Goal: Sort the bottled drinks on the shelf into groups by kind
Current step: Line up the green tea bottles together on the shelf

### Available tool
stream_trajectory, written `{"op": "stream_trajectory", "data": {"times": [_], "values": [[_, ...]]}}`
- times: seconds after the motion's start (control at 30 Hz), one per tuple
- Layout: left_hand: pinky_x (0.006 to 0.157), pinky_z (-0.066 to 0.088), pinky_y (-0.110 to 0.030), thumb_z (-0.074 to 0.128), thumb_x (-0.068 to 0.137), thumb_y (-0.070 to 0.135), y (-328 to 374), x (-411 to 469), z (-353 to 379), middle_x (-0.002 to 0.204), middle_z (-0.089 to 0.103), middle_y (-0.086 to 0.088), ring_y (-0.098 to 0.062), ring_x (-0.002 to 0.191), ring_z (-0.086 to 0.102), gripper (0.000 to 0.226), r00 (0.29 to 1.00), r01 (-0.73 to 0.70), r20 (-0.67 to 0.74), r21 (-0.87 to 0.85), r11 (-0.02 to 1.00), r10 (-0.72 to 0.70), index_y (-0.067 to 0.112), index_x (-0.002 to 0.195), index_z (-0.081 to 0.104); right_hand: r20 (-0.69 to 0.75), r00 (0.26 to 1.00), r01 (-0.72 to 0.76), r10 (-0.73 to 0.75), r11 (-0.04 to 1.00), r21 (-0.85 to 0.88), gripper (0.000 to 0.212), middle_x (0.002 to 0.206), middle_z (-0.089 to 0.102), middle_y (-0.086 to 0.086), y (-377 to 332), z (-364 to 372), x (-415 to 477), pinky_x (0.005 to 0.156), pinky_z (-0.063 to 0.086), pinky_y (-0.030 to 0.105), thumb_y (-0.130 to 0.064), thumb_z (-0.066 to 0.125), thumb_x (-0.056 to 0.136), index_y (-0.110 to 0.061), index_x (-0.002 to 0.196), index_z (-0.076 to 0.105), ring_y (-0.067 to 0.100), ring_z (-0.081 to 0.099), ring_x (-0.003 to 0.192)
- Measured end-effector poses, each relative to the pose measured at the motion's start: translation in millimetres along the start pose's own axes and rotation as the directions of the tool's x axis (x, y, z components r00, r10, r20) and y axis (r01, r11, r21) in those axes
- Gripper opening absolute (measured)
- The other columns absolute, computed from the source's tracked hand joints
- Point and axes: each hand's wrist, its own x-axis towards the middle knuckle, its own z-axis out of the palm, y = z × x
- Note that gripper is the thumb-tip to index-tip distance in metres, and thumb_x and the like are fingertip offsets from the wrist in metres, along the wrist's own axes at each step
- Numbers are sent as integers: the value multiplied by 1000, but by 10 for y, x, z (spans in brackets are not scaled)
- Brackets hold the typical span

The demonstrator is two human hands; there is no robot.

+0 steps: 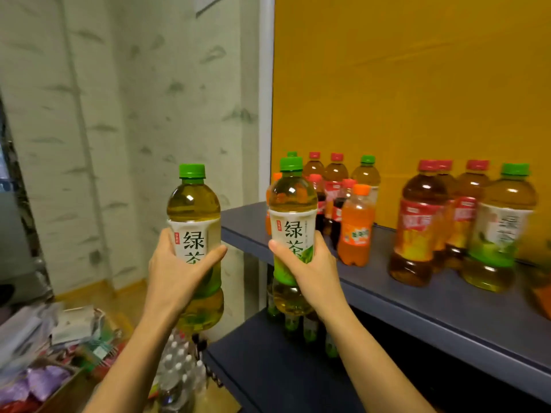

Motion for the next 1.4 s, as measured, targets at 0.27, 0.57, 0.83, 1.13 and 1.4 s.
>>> {"op": "stream_trajectory", "data": {"times": [0.27,0.57,0.83,1.13,1.4], "values": [[65,47,-24,80,65,27,-597,1161,-61,94,57,-7,-18,86,57,56,999,-47,20,22,999,47,15,108,47,-24,999,42,-40,997,57,42,97,57,-23,353,972,1068,66,46,2,-29,73,76,-31,109,47,-5,57,90],[68,50,-27,80,63,26,-1207,2080,-143,93,59,-4,-17,87,60,55,989,-46,134,-58,997,53,19,105,46,-198,980,-31,7,993,-117,51,101,55,-7,832,1679,2079,75,46,18,-38,71,75,-17,113,45,9,53,95],[66,52,-29,81,63,23,-1543,2821,70,85,60,2,-13,80,61,45,946,-46,311,-140,989,88,27,91,46,-443,894,-170,59,962,-215,50,104,56,1,1225,1897,2768,78,45,27,-33,74,75,-12,108,44,14,53,95],[57,51,-18,83,61,25,-1733,3115,421,83,60,1,-10,76,61,53,926,-60,349,-232,971,141,13,98,46,-545,833,-277,94,923,-265,64,117,56,11,1552,1804,3058,80,45,27,-32,74,76,-7,121,37,22,56,106],[55,44,-5,83,63,23,-1699,3088,752,83,55,9,-2,77,56,54,901,-73,385,-323,944,201,17,98,43,-545,811,-389,215,893,-227,85,136,46,15,1513,1809,3167,101,42,39,-34,71,77,-6,137,19,29,46,125]]}}
